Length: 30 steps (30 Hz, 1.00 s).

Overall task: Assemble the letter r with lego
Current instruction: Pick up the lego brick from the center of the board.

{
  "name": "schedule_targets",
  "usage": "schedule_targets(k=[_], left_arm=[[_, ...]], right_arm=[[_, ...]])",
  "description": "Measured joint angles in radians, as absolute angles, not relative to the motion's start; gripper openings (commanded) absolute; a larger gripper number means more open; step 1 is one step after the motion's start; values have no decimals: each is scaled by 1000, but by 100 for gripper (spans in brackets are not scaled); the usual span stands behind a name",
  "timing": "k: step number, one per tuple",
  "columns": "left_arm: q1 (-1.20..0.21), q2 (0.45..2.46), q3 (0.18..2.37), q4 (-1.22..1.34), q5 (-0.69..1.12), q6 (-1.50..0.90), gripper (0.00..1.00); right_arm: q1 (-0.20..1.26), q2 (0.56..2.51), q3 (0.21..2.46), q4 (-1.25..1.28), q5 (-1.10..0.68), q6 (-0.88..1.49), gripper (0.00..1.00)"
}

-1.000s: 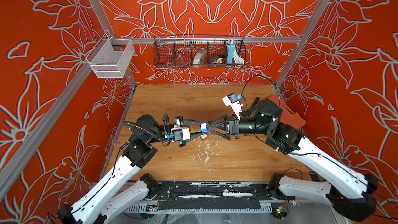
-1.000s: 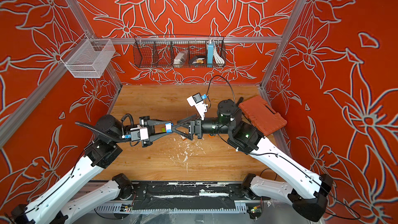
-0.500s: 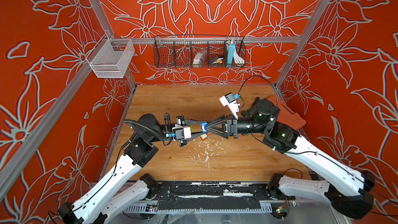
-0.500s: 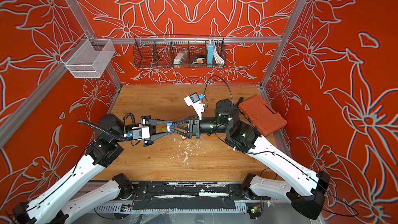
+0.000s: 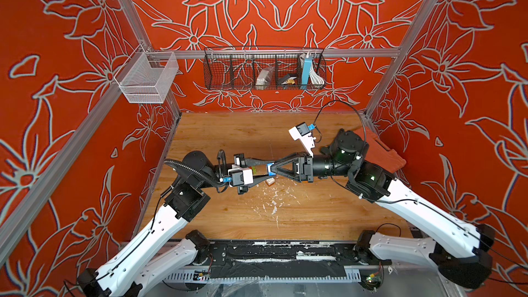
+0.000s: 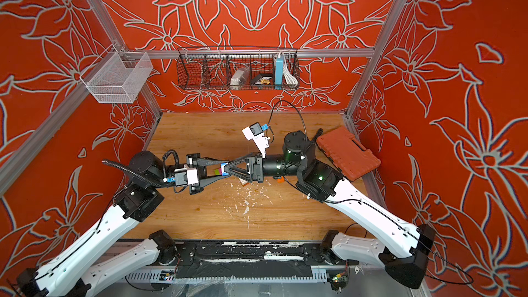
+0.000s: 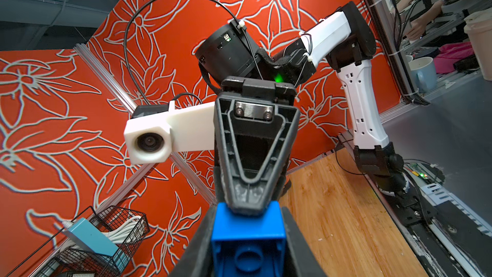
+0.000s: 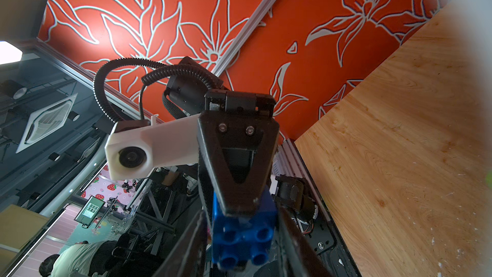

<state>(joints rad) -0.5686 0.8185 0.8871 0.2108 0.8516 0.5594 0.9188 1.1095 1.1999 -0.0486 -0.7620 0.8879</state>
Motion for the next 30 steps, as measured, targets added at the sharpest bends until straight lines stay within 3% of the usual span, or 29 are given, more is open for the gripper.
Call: schedule_targets(k=[11, 14, 16, 17, 24, 30], left_arm=[[-569, 820, 887, 225, 859, 567, 0], [-569, 822, 887, 226, 858, 561, 34], [-569, 826, 887, 221, 854, 540, 88], [-569, 827, 888, 215, 845, 515, 99], [-569, 800, 869, 125, 710, 281, 99], [-569, 749, 821, -67, 371, -33, 99]], right_arm=[[921, 1113, 1200, -44, -764, 915, 22], [923, 1108, 1200, -54, -753, 904, 11], [926, 1097, 1202, -84, -722, 875, 6], [927, 1087, 1202, -111, -695, 852, 4], [929, 1019, 1267, -415, -378, 680, 0], [929, 1129, 1363, -749, -86, 603, 0]])
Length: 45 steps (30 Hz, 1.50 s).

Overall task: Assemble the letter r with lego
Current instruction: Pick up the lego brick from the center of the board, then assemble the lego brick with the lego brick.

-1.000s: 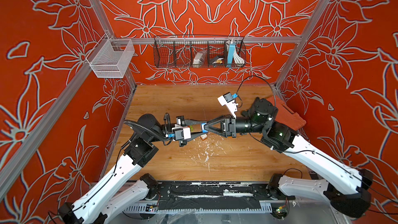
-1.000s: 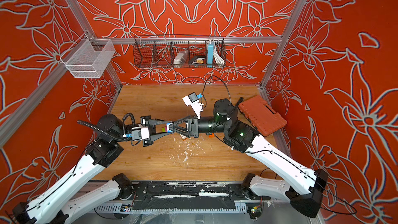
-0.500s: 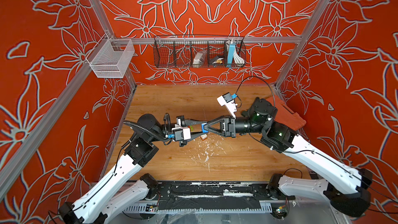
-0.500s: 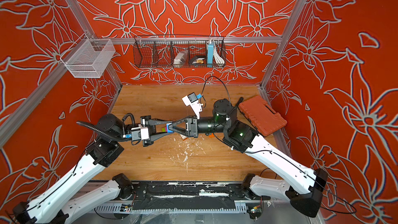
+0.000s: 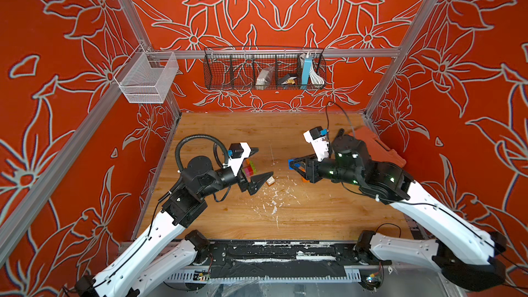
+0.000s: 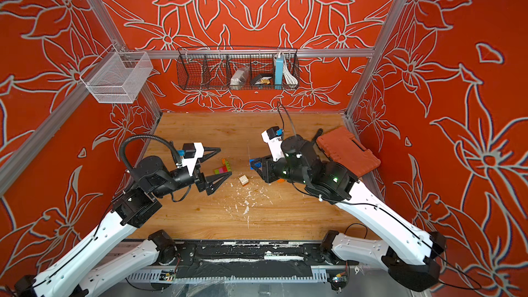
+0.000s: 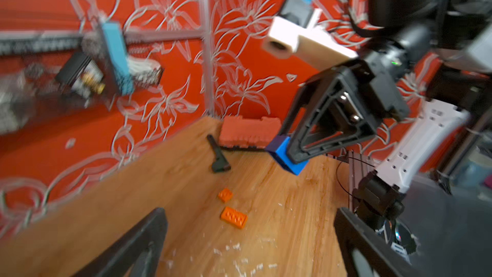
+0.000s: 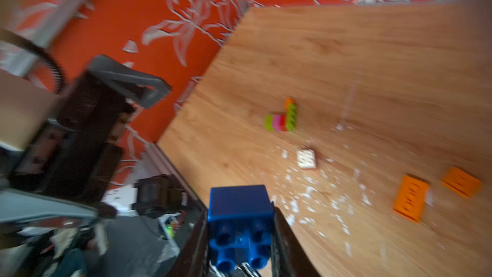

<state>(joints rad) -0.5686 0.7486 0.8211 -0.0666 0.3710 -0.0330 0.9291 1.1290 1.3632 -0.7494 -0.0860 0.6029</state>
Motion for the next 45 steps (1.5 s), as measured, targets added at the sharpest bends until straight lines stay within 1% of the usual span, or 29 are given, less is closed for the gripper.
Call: schedule_targets(k=[4, 7, 11, 15, 19, 24, 30, 33, 36, 40, 45], left_arm=[[-569, 789, 837, -264, 182, -195, 99], [-568, 841, 840, -389, 104, -307, 99], [-568, 907, 839, -550, 46, -459, 99], [-567, 978, 839, -655, 43, -543, 99], [-562, 1076, 839, -721, 64, -601, 99], [-562, 1126, 837, -760, 98, -677, 99], [-557, 1019, 684, -662, 143, -758, 99], [-530, 957, 632, -629, 179, -785, 98], [-464, 910, 590, -569, 239, -807, 99], [-324, 876, 519, -488, 354, -832, 99], [-203, 842, 478, -463, 458, -837, 98]], right_arm=[[928, 1298, 1419, -928, 19, 583, 0], [928, 1385, 1424, -1004, 31, 553, 0], [928, 1401, 1396, -985, -12, 475, 0], [927, 1407, 1364, -962, -19, 424, 0], [915, 1473, 1373, -955, -15, 377, 0], [907, 1648, 1480, -984, -7, 331, 0], [907, 1781, 1592, -1025, -4, 301, 0], [907, 1850, 1676, -1050, -10, 291, 0], [908, 1916, 1743, -1076, -11, 278, 0], [908, 1999, 1823, -1123, -9, 268, 0], [913, 2083, 1897, -1168, -10, 259, 0]])
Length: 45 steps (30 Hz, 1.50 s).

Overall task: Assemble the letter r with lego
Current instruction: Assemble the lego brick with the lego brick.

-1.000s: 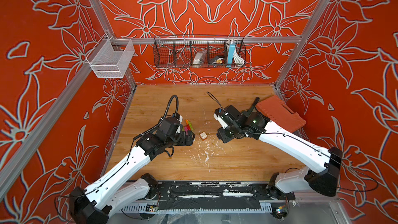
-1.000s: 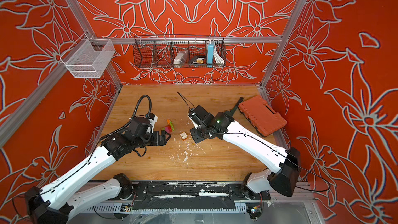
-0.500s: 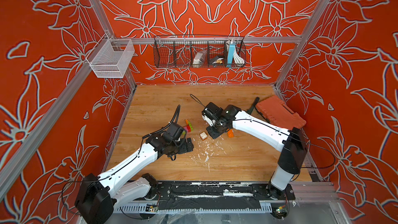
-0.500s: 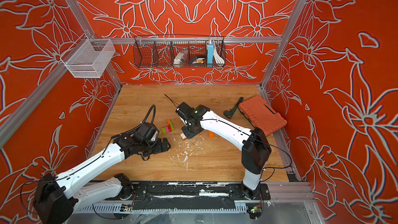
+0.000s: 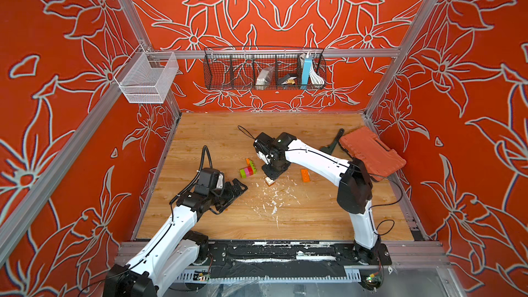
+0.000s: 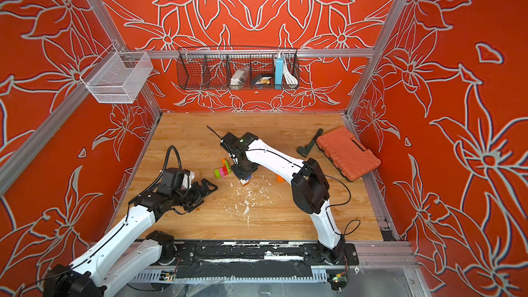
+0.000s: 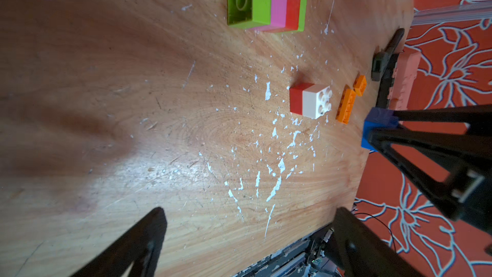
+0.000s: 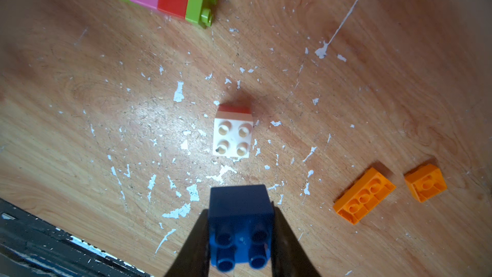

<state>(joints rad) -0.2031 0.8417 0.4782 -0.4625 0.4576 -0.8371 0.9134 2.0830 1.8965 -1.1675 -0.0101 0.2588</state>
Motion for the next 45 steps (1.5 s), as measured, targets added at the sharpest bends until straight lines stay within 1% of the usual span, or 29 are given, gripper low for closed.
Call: schedule_targets(k=[8, 20, 45], left_arm=[[-169, 816, 474, -455, 522, -834, 98], [-169, 815, 465, -450, 530, -834, 98], [-169, 829, 465, -436, 538, -833, 98]], right_arm=[[921, 2164, 1980, -1205, -9, 253, 0], [921, 2265, 2082, -1251, -10, 255, 0], [901, 2322, 2133, -1283, -12, 267, 0]])
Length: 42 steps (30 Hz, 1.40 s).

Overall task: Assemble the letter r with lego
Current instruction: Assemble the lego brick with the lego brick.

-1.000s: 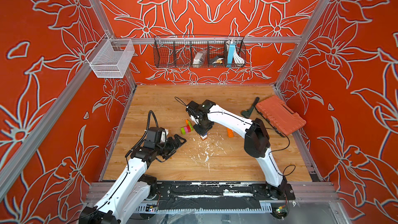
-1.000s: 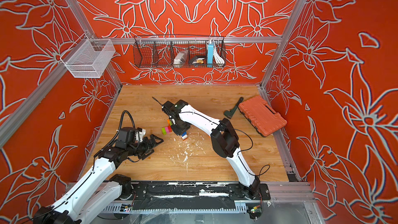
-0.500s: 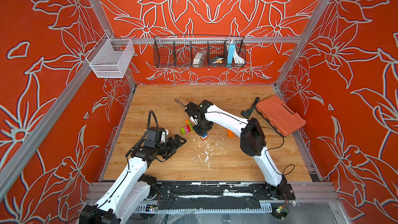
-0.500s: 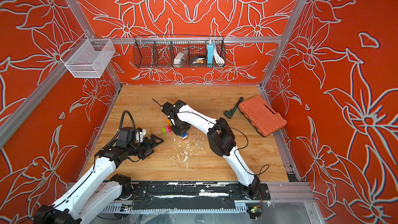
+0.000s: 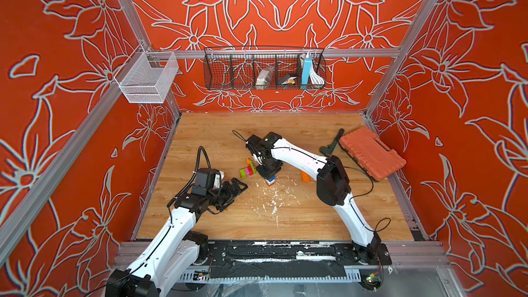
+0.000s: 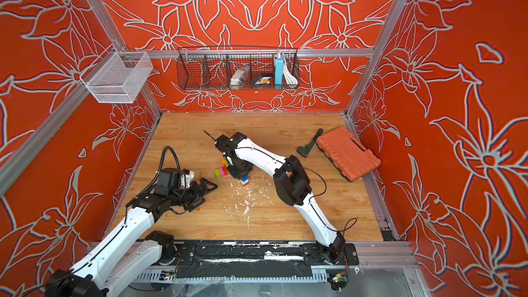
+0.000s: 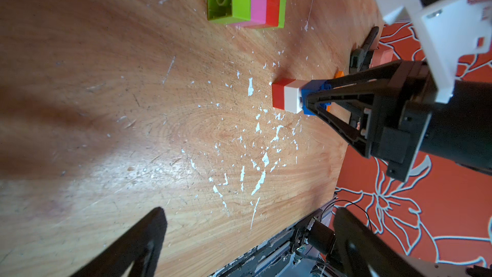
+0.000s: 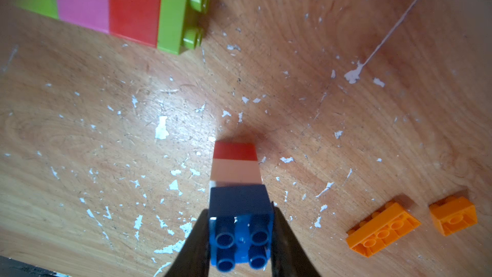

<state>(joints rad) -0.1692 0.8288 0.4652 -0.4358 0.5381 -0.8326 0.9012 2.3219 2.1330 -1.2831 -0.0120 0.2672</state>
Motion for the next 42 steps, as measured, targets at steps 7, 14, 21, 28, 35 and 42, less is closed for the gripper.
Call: schedule_targets(k=[7, 14, 21, 28, 35, 42], left_arm=[[-169, 831, 465, -435, 538, -830, 98], [-169, 834, 465, -435, 538, -829, 98], [-169, 834, 465, -434, 538, -827, 98], [-169, 834, 465, -434, 538, -827, 98], [-169, 837, 465, -432, 538, -827, 98], [-169, 841, 465, -432, 538, -826, 98]], right_arm=[[901, 2323, 2133, -1283, -20, 273, 0], [897, 2324, 2131, -1282, -33, 285, 0], [897, 2318, 2112, -1269, -48, 314, 0], [899, 2299, 2076, -1248, -42, 348, 0], [905, 2254, 1989, -1186, -37, 397, 0], [916, 2229, 1935, -1140, -22, 416, 0]])
